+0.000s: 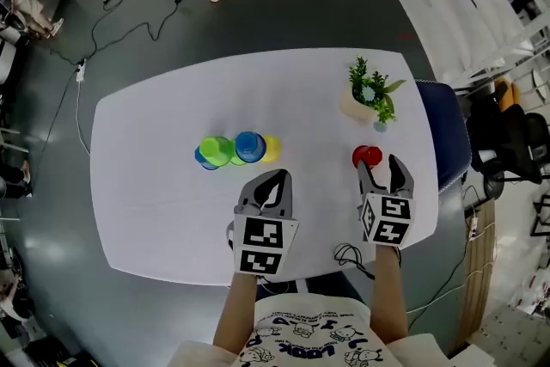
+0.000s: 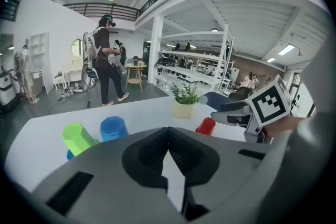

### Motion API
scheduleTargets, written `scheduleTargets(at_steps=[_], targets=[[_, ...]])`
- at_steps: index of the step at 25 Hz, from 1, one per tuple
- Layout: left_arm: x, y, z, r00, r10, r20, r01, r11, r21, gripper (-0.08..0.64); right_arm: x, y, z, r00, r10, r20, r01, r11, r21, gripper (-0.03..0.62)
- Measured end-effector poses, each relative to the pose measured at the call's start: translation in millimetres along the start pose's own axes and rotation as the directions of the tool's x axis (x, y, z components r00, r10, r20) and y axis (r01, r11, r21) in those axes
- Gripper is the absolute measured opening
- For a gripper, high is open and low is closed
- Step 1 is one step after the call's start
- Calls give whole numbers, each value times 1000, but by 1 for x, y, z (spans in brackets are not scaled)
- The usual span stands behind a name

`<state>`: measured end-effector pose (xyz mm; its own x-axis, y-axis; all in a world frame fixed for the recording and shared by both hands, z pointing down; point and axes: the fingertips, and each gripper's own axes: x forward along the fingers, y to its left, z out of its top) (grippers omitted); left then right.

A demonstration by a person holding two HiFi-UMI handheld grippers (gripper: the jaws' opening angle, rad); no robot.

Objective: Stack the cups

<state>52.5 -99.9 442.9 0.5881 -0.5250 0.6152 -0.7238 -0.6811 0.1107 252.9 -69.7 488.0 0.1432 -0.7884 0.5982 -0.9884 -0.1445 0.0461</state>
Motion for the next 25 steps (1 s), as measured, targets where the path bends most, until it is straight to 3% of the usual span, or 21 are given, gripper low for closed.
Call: scheduleTargets(at_steps=[9, 13, 21, 25], targets=[[32, -39, -9, 998, -46, -49, 48, 998, 38, 14, 33, -28, -39, 998, 20, -64, -18, 1000, 26, 299], [38, -43, -16, 997, -36, -63, 38, 999, 30, 14, 48, -30, -55, 994, 52, -96, -48, 998, 44, 299], [45, -38, -25, 996, -1, -85, 0, 1000, -14, 14, 67, -29, -64, 988, 94, -122, -89, 995, 48, 292], [44, -34, -29, 996, 14, -83, -19, 998, -54, 14, 70, -30, -65, 988, 91, -121, -88, 996, 30, 252]])
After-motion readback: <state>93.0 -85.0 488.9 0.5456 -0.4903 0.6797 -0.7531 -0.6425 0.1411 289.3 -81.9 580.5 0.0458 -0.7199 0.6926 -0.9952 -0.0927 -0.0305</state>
